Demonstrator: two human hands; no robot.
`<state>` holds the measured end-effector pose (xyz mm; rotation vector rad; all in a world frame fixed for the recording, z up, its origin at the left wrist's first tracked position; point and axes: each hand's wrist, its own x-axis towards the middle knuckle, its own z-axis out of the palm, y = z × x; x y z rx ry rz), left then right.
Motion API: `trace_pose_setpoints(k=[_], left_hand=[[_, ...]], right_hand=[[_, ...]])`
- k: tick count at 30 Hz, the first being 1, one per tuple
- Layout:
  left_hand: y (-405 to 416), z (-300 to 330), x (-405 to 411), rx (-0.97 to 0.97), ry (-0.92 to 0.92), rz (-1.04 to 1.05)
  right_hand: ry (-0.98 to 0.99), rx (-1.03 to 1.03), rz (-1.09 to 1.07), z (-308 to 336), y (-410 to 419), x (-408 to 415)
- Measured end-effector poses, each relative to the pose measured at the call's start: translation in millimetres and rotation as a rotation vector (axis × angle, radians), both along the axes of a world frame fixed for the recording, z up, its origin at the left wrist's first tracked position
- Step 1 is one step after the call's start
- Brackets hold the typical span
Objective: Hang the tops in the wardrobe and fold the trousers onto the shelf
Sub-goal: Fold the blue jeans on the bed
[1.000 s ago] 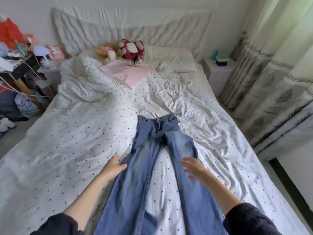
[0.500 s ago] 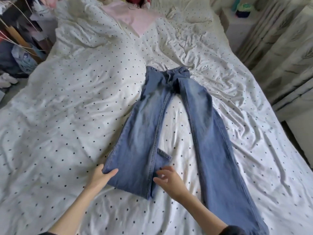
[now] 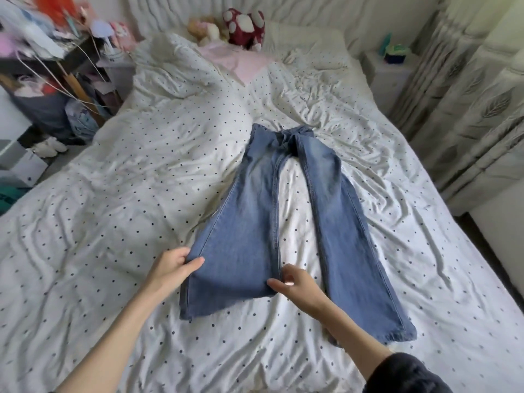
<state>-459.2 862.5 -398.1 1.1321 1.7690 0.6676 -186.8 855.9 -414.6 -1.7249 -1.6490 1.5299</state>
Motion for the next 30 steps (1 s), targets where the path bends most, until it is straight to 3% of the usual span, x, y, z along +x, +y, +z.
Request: trace_pose_setpoints(k=[6, 10, 12, 14, 16, 19, 23, 27, 30], left_hand=[[-50.1, -27.5, 2.6, -0.102, 0.032, -0.036], [-88.5, -68.6, 6.9, -0.333, 0.116, -0.076], [-104.3, -87.9, 15.5, -0.449, 0.265, -0.145], [-109.7, -94.5, 28.8, -0.387, 0.466, -0.201], [-107.6, -91.6, 56.7, -0.234, 0.530, -0.223], [-102.4, -90.8, 101.7, -0.042, 0.462, -0.318], [-94.0, -106.7, 183.3, -0.006, 0.241, -0.412], [-71.8, -123.4, 250.8, -0.097, 0.054, -0.267], [-52.1, -136.6, 285.2, -0.193, -0.133, -0.118]], right_hand=[[0.112, -0.154, -0.072, 9.6, -48.8, 14.4], [0.029, -0.296, -0.078, -28.0, -83.5, 17.6], [-0.048, -0.301, -0.081, -52.4, -96.3, 22.6], [-0.131, -0.263, -0.152, -72.5, -100.9, 36.1], [-0.211, -0.232, -0.273, -87.0, -102.9, 58.4], [-0.333, -0.150, -0.455, -91.0, -103.5, 97.9], [-0.494, -0.109, -0.598, -100.0, -102.0, 171.5], [-0.614, -0.019, -0.582, -113.6, -86.7, 225.1], [-0.586, 0.000, -0.464, -123.0, -63.2, 243.0]])
